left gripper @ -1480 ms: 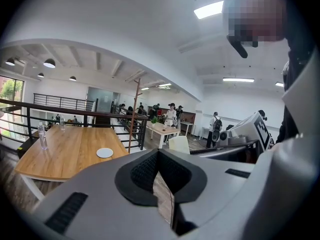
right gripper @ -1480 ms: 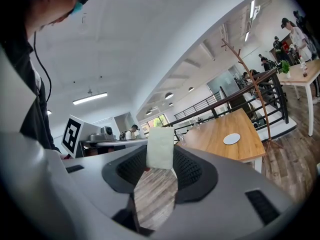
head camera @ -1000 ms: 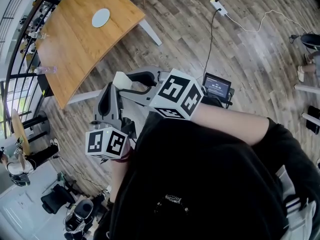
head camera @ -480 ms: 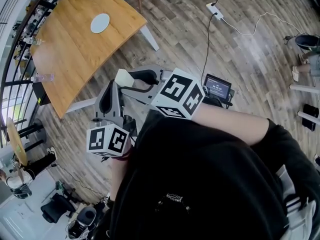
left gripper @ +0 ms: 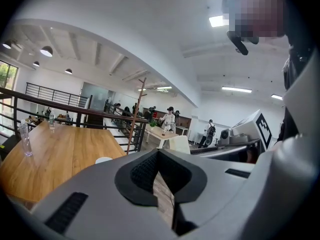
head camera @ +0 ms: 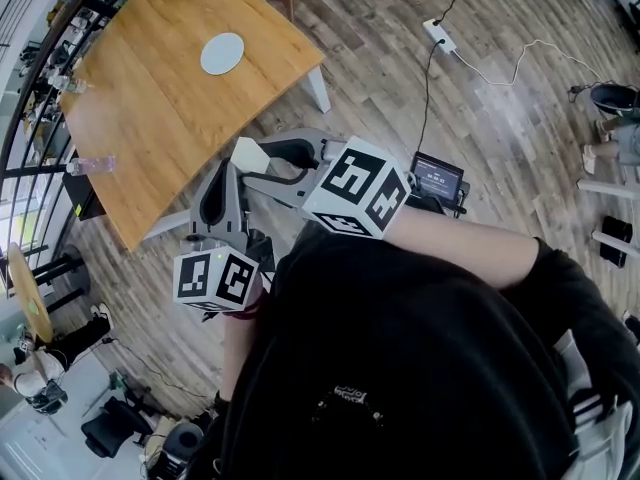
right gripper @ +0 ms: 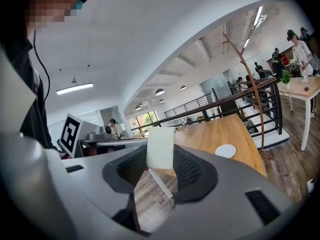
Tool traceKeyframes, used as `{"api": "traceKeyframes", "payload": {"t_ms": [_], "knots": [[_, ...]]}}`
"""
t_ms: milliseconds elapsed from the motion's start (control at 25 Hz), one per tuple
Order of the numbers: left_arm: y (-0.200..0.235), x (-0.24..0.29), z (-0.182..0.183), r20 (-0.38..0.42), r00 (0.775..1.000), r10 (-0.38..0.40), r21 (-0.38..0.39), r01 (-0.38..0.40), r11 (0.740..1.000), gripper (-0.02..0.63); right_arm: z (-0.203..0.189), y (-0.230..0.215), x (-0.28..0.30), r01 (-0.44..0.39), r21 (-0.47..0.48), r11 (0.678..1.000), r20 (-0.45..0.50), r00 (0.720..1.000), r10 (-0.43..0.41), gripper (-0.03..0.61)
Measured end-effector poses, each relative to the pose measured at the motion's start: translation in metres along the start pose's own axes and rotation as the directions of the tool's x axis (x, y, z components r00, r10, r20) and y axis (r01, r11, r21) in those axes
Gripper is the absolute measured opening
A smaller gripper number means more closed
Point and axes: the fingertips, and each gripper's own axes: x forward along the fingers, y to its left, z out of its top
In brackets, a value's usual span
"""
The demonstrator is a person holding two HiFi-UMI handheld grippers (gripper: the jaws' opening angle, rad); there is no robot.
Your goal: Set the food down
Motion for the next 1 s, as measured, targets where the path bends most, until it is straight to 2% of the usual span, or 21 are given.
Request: {"api": "traceKeyframes", "payload": {"t_ms": [480,1000], "knots": [[0.079,0.023,0.021,-0.005,0.999,-0.054,-0.001,0.054,0.999,0.002,0.023,-0.022,0.079,0.048,-0.003,0.999,-0.014,0.999,-0.048,0.173],[0.141,0.030,0.021,-0.031,0.995,-0.091,-0.023,0.090,0.996,0.002,0.024,-0.031,0.141,0.074,0.008,0.997,-0.073,0.995,-0.073,0.173]]}}
